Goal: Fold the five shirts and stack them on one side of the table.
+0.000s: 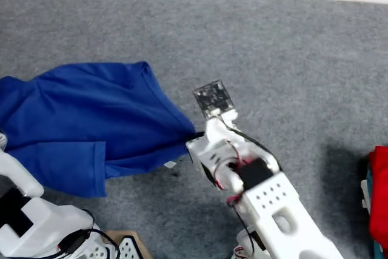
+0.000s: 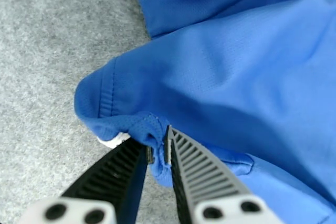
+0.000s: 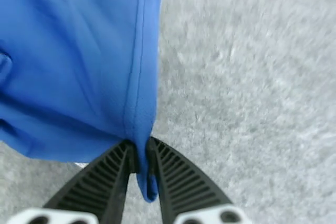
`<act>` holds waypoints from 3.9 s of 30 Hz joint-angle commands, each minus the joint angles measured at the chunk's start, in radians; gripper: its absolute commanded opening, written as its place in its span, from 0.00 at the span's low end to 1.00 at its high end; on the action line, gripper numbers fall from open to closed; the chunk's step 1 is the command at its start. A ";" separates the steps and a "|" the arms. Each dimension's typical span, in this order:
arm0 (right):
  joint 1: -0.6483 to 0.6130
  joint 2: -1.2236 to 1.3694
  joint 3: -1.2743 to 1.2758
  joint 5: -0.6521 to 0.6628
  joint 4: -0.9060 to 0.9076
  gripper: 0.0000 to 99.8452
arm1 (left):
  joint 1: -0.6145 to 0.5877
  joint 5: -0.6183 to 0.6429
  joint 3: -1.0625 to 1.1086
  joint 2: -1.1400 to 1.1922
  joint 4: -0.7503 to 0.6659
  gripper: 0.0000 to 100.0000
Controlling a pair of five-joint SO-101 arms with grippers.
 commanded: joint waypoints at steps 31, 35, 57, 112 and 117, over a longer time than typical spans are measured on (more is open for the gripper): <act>0.257 -0.202 -0.263 0.041 0.099 0.01 | 0.114 0.479 -0.206 -0.056 -0.068 0.01; 0.255 -0.202 -0.383 0.103 0.128 0.01 | 0.114 0.517 -0.420 -0.056 0.060 0.01; 0.252 -0.153 -0.958 0.226 0.206 0.01 | 0.114 0.701 -1.288 -0.058 0.385 0.01; 0.216 1.279 -1.443 0.244 0.120 0.22 | 0.259 0.592 -1.135 0.872 -0.517 0.29; 0.168 1.141 -1.371 0.244 0.302 0.22 | 0.229 0.594 -1.297 0.809 -0.255 0.30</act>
